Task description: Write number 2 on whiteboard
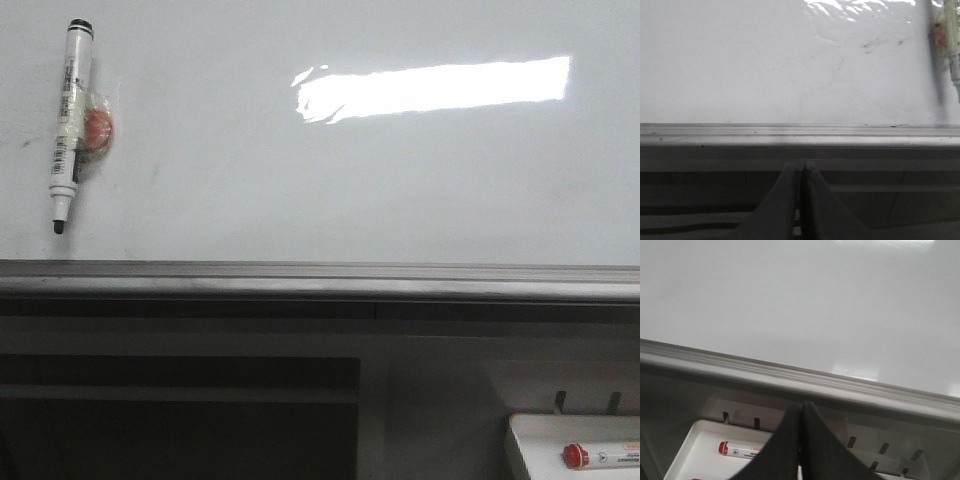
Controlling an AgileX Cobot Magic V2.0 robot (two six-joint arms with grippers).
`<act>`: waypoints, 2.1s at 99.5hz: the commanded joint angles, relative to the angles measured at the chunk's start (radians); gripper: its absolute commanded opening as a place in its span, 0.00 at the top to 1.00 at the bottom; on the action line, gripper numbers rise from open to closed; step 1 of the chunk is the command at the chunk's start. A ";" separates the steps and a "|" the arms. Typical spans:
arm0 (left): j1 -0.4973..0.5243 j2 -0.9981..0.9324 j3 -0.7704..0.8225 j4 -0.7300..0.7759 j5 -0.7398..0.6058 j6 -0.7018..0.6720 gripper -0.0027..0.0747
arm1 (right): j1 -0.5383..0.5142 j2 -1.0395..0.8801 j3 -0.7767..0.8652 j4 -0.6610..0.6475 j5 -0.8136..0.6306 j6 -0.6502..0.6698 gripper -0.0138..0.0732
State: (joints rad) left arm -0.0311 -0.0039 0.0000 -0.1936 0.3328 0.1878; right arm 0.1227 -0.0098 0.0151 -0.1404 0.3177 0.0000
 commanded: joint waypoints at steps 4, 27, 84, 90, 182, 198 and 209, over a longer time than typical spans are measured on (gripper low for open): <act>0.003 -0.027 0.011 0.046 -0.089 -0.009 0.99 | -0.008 -0.020 0.023 -0.014 -0.030 -0.006 0.92; 0.003 -0.027 0.011 -0.071 -0.119 -0.015 0.99 | -0.008 -0.020 0.023 0.101 -0.268 0.000 0.92; 0.003 -0.027 -0.043 -0.920 -0.308 -0.003 0.99 | -0.006 -0.016 -0.167 0.540 -0.270 0.087 0.92; 0.003 -0.016 -0.122 -0.796 -0.247 0.030 0.99 | -0.006 -0.001 -0.256 0.499 -0.131 0.068 0.92; -0.279 0.866 -0.808 -0.313 0.301 0.078 0.53 | 0.043 0.375 -0.689 0.641 0.388 -0.246 0.38; -0.279 0.969 -0.808 -0.313 0.281 0.078 0.53 | 0.043 0.375 -0.689 0.665 0.388 -0.246 0.38; -0.279 1.024 -0.808 -0.333 0.236 0.078 0.53 | 0.043 0.375 -0.689 0.667 0.392 -0.246 0.38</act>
State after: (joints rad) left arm -0.3025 0.9888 -0.7742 -0.4799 0.6553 0.2669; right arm 0.1652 0.3488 -0.6399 0.4979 0.7646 -0.2329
